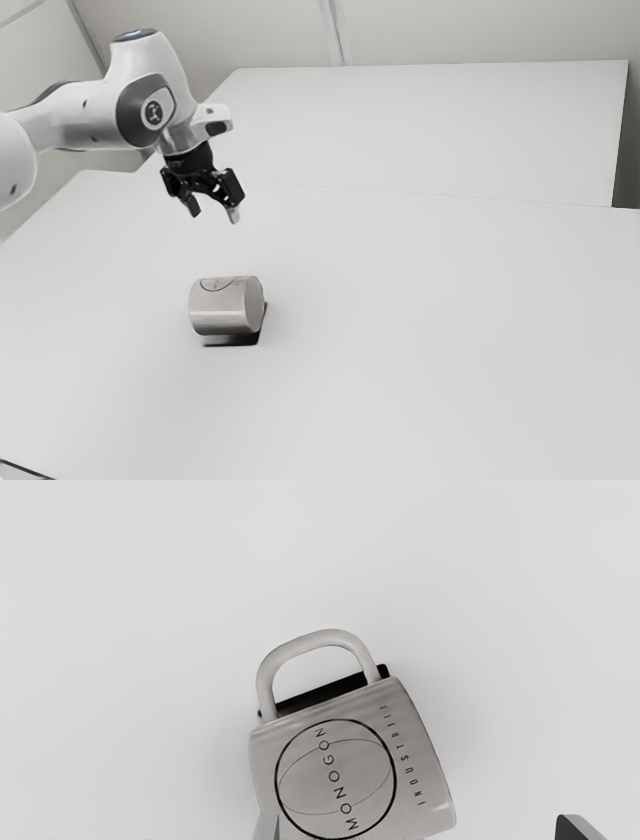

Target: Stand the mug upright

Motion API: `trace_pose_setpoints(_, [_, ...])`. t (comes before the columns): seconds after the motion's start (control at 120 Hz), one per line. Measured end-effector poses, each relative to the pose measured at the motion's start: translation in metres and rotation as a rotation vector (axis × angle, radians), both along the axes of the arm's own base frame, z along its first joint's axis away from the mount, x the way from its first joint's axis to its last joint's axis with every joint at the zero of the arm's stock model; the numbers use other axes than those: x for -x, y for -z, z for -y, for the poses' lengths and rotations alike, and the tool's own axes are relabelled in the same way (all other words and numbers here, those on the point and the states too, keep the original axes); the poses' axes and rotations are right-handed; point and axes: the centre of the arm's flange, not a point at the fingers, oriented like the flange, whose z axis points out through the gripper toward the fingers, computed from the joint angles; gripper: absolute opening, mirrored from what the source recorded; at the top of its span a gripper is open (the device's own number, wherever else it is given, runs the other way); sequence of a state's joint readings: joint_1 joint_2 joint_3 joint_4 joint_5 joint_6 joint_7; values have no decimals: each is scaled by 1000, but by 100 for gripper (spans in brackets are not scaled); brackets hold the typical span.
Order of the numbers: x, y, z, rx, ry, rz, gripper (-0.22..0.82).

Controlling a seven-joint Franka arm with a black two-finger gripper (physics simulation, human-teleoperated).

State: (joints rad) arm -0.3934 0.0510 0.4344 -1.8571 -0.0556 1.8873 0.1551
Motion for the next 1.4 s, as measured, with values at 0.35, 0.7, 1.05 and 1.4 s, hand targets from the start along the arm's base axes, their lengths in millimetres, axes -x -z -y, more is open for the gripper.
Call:
trace_pose_setpoints(0.35, [28,36,-35,233,-109,-40,60])
trace_pose_setpoints(0.7, [30,81,-142,367,-215,-84,60])
trace_pose_setpoints(1.05, [48,131,-168,636,-278,-118,60])
trace_pose_setpoints(1.4, [65,197,-152,895,-313,-132,60])
